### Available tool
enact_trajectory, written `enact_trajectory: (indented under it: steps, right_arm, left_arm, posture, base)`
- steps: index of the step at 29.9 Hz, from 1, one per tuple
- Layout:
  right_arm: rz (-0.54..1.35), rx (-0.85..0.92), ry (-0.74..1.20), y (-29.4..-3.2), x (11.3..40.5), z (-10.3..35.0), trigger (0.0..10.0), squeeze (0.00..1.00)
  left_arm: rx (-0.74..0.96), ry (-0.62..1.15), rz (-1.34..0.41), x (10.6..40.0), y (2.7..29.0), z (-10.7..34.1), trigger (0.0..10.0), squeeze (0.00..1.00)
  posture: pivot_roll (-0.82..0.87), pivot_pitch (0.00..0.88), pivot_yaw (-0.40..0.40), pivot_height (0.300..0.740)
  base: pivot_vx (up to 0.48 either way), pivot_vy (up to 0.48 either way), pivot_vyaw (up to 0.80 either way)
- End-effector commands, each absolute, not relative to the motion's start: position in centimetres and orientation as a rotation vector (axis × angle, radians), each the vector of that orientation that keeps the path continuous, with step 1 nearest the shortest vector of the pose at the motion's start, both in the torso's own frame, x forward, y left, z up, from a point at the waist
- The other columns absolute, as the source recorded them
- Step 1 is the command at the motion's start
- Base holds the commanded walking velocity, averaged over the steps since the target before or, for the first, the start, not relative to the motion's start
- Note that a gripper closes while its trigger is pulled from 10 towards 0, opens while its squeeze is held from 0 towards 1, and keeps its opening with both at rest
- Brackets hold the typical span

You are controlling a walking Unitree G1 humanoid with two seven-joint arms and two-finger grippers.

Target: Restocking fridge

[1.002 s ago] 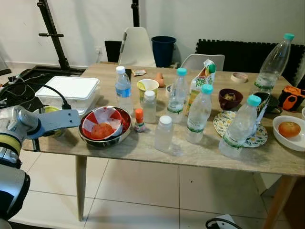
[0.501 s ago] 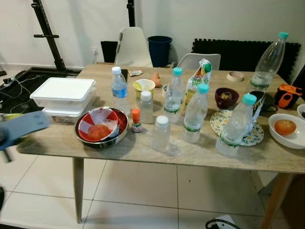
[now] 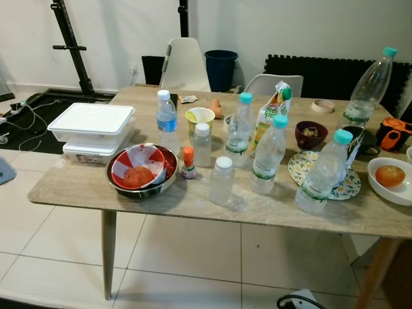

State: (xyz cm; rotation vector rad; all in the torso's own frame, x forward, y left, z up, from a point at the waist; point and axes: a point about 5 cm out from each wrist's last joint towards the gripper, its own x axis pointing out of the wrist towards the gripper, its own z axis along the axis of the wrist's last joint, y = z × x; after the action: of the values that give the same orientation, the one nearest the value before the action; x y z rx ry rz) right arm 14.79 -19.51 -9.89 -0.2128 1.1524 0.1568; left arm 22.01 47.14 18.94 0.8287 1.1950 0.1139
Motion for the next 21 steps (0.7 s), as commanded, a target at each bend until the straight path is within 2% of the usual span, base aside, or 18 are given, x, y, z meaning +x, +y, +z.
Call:
enact_trajectory:
  steps: [1,5,8,11,15,17,21]
  right_arm:
    - [0.155,-0.213,1.156,-19.6,14.7,-9.9,10.0,0.0]
    - [0.158,-0.221,1.157,-19.6,14.7,-9.9,10.0,0.0]
    - [0.159,-0.223,1.157,-19.6,14.7,-9.9,10.0,0.0]
    - [0.133,-0.229,1.153,-19.9,14.7,-9.9,10.0,0.0]
    - [0.113,-0.228,1.151,-20.1,14.7,-9.8,10.0,0.0]
    - [0.094,-0.245,1.146,-20.6,14.9,-9.7,10.0,0.0]
    - [0.066,-0.256,1.141,-21.2,15.1,-9.5,10.0,0.0]
  left_arm:
    - [0.766,1.216,0.083,21.8,46.6,17.2,10.0,0.0]
    - [0.65,1.288,-0.009,20.5,44.8,11.2,10.0,0.0]
    - [0.628,1.293,-0.025,20.3,44.2,10.0,10.0,0.0]
    - [0.473,1.298,-0.076,19.0,40.1,3.3,10.0,0.0]
    - [0.439,1.303,-0.063,18.3,38.8,1.5,10.0,0.0]
    - [0.399,1.306,-0.062,17.3,37.0,-0.9,10.0,0.0]
    - [0.207,1.294,0.018,15.0,33.5,-4.7,10.0,0.0]
  posture:
    - [-0.01,0.0,-0.006,0.74]
    - [-0.01,0.0,-0.007,0.74]
    - [-0.01,0.0,-0.007,0.74]
    - [-0.01,0.0,-0.009,0.74]
    - [-0.01,0.0,-0.009,0.74]
    - [-0.01,0.0,-0.011,0.74]
    - [-0.01,0.0,-0.006,0.74]
  base:
    - [0.0,0.0,0.0]
    - [0.0,0.0,0.0]
    - [0.0,0.0,0.0]
    - [0.0,0.0,0.0]
    - [0.0,0.0,0.0]
    - [0.0,0.0,0.0]
    - [0.0,0.0,0.0]
